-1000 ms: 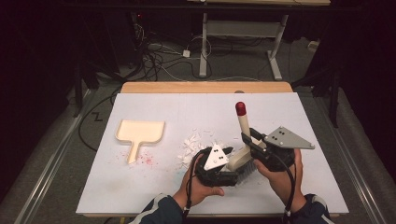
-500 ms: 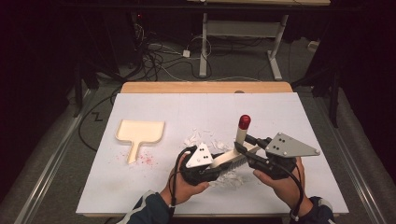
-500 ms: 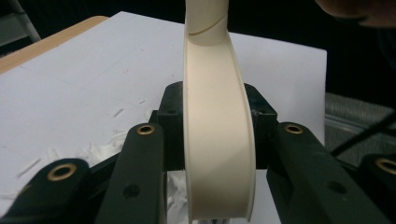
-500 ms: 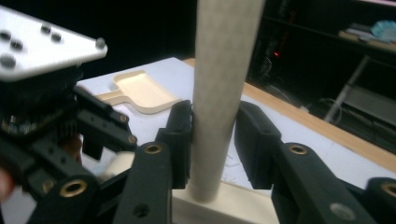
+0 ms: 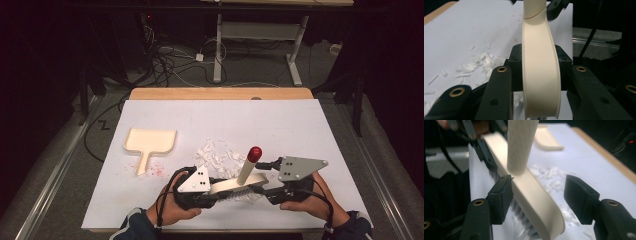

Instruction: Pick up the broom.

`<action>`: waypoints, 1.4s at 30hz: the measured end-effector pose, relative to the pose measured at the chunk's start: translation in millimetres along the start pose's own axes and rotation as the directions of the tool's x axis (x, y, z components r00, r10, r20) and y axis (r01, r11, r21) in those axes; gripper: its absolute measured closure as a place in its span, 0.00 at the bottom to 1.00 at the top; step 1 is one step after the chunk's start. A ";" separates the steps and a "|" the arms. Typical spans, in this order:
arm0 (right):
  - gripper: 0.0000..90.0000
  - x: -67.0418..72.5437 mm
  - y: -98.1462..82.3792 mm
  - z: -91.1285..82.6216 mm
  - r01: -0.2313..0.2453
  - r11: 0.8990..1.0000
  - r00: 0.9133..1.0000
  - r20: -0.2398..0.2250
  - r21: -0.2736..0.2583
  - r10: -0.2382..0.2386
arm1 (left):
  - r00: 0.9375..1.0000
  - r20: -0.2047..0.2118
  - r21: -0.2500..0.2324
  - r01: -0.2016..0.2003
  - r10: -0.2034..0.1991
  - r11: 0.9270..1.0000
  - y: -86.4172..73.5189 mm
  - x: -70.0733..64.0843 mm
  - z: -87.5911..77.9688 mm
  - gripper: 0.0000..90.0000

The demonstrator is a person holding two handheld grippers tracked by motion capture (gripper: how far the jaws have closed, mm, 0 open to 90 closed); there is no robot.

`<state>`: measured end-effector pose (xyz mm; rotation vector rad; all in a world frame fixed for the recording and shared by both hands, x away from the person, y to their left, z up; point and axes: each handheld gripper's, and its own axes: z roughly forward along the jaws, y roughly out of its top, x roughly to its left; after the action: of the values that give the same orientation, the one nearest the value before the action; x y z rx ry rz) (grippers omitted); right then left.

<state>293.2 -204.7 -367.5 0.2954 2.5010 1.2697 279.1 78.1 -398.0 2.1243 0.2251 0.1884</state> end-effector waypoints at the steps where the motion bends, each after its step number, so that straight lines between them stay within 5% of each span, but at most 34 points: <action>1: 0.44 0.0 0.0 0.0 0.000 1.000 1.000 0.000 0.000 0.000 | 1.000 0.000 0.000 0.000 0.000 1.000 0.0 0.0 0.0 0.72; 5: 0.45 7.3 -4.9 25.0 0.042 0.997 0.991 -0.132 0.067 -0.033 | 0.998 0.043 0.027 -0.039 0.038 0.999 -4.0 -4.6 -2.0 0.72; 8: 0.58 11.3 -8.3 38.0 0.066 0.994 0.972 -0.231 0.086 -0.044 | 0.996 0.071 0.038 -0.057 0.054 0.998 -4.9 -5.8 0.0 0.72; 11: 0.68 14.0 -10.4 44.0 0.080 0.994 0.960 -0.274 0.080 -0.055 | 0.995 0.083 0.030 -0.052 0.049 0.998 -5.9 -4.6 0.5 0.71; 13: 0.74 14.1 -10.2 42.6 0.092 0.993 0.956 -0.285 0.078 -0.066 | 0.998 0.042 0.014 -0.045 0.045 0.999 -5.9 -2.6 -2.0 0.63; 15: 0.75 15.5 -8.4 39.7 0.094 0.992 0.966 -0.247 0.082 -0.071 | 1.000 0.010 -0.011 -0.024 0.024 1.000 -7.4 1.1 -7.8 0.51; 17: 0.75 11.6 -7.7 33.8 0.069 0.994 0.972 -0.230 0.087 -0.047 | 0.998 -0.054 -0.002 -0.024 0.023 1.000 -9.2 2.3 -14.3 0.42; 18: 0.75 10.1 -7.9 30.7 0.057 0.994 0.977 -0.208 0.091 -0.037 | 0.993 -0.117 0.019 -0.030 0.032 0.999 -11.9 2.1 -19.6 0.37; 20: 0.75 1.9 -9.3 20.2 0.007 0.996 0.994 -0.109 0.094 0.004 | 0.978 -0.209 0.028 -0.024 0.029 0.999 -20.3 2.2 -29.0 0.26; 22: 0.75 -8.9 -11.3 9.1 -0.041 0.995 0.999 -0.007 0.089 0.042 | 0.955 -0.296 0.038 -0.018 0.028 0.999 -32.4 2.6 -38.6 0.22; 23: 0.75 -14.0 -12.4 3.6 -0.066 0.994 0.997 0.047 0.088 0.062 | 0.947 -0.320 0.032 -0.006 0.016 0.999 -39.7 3.7 -43.5 0.20; 24: 0.75 -14.0 -12.4 3.6 -0.066 0.994 0.997 0.047 0.088 0.062 | 0.947 -0.320 0.032 -0.006 0.016 0.999 -39.7 3.7 -43.5 0.20; 26: 0.75 -22.9 -15.3 -6.1 -0.106 0.990 0.984 0.154 0.090 0.091 | 0.927 -0.375 0.008 0.030 -0.025 1.000 -55.9 6.0 -53.3 0.19; 28: 0.75 -29.8 -20.2 -13.9 -0.128 0.986 0.964 0.249 0.110 0.097 | 0.899 -0.437 0.027 0.041 -0.025 0.999 -72.0 7.2 -60.8 0.19; 29: 0.75 -37.8 -27.6 -19.7 -0.158 0.977 0.935 0.341 0.141 0.102 | 0.875 -0.482 0.047 0.067 -0.036 0.997 -87.9 7.6 -67.8 0.19; 30: 0.75 -37.8 -27.6 -19.7 -0.158 0.977 0.935 0.341 0.141 0.102 | 0.875 -0.482 0.047 0.067 -0.036 0.997 -87.9 7.6 -67.8 0.19; 31: 0.75 -44.2 -34.1 -22.3 -0.185 0.970 0.909 0.402 0.158 0.108 | 0.862 -0.505 0.061 0.079 -0.038 0.995 -95.1 7.7 -70.9 0.19; 32: 0.75 -44.2 -34.1 -22.3 -0.185 0.970 0.909 0.402 0.158 0.108 | 0.852 -0.521 0.059 0.096 -0.051 0.994 -101.8 7.5 -74.3 0.19; 33: 0.75 -48.1 -38.1 -23.3 -0.210 0.964 0.896 0.426 0.162 0.123 | 0.840 -0.538 0.053 0.113 -0.067 0.992 -107.8 6.9 -77.6 0.19; 34: 0.75 -55.0 -46.5 -22.8 -0.243 0.954 0.865 0.484 0.177 0.131 | 0.829 -0.553 0.047 0.133 -0.085 0.990 -113.1 6.2 -80.7 0.20; 35: 0.75 -55.0 -46.5 -22.8 -0.243 0.954 0.865 0.484 0.177 0.131 | 0.816 -0.569 0.041 0.154 -0.104 0.987 -118.0 5.6 -83.3 0.20; 36: 0.75 -60.3 -54.4 -17.2 -0.269 0.938 0.823 0.557 0.219 0.106 | 0.803 -0.586 0.046 0.169 -0.111 0.984 -122.0 5.0 -85.3 0.20; 37: 0.75 -60.3 -54.4 -17.2 -0.269 0.938 0.823 0.557 0.219 0.106 | 0.794 -0.597 0.054 0.178 -0.111 0.983 -125.5 4.6 -87.2 0.20; 39: 0.75 -66.6 -61.8 -7.6 -0.291 0.922 0.795 0.600 0.254 0.086 | 0.781 -0.611 0.038 0.198 -0.134 0.979 -130.5 5.5 -91.6 0.20; 42: 0.75 -76.6 -69.6 10.3 -0.321 0.904 0.777 0.624 0.284 0.080 | 0.746 -0.636 -0.033 0.230 -0.198 0.973 -132.1 6.2 -98.6 0.22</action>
<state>365.4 -262.5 -415.3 0.9328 2.1470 0.5894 251.6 229.7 -457.2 1.9883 0.8811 0.7792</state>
